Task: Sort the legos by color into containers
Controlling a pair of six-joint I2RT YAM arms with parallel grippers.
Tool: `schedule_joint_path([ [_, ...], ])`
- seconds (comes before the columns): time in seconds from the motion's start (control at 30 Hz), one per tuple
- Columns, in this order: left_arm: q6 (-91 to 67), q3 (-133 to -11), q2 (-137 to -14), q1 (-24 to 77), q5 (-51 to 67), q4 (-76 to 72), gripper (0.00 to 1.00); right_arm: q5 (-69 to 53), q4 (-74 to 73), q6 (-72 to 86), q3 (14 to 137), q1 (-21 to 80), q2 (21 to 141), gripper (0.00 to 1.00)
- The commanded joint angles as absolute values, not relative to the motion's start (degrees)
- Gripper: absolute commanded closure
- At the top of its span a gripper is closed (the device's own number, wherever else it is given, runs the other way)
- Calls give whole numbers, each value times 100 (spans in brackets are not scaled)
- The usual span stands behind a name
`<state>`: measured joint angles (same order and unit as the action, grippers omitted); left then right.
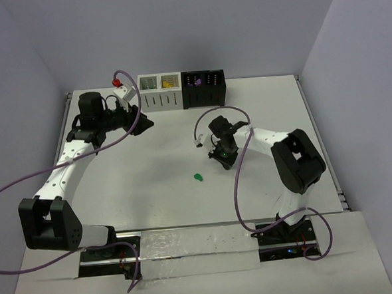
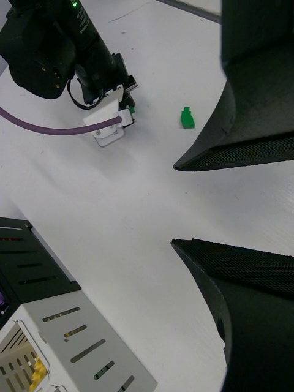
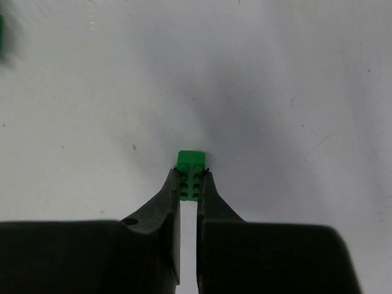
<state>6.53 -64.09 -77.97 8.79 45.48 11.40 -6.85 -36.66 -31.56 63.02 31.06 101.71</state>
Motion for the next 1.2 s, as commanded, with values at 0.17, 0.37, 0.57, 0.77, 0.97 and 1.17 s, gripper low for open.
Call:
schedule_joint_path([
  [0.17,-191,-6246,-7579,653,4611,528,45,-1427,-4197,-2727,8952,3270,10512,100],
  [0.37,-1386,-5985,-7404,64,4819,-166,46,-1390,-3559,-1659,11951,3278,11829,100],
  [0.57,-2059,-5969,-7269,-647,4805,-722,46,-1058,-1425,-757,13148,3293,12938,100],
  [0.77,-2034,-6004,-7192,-813,4796,-669,43,-913,1299,282,12730,3296,13412,100],
  [0.97,-2033,-6029,-7233,-823,4629,-615,41,-1186,1994,670,13506,3343,14268,100],
  [1.17,-1911,-6016,-7198,-830,4487,-501,40,-1106,2383,452,13499,3481,14647,100],
])
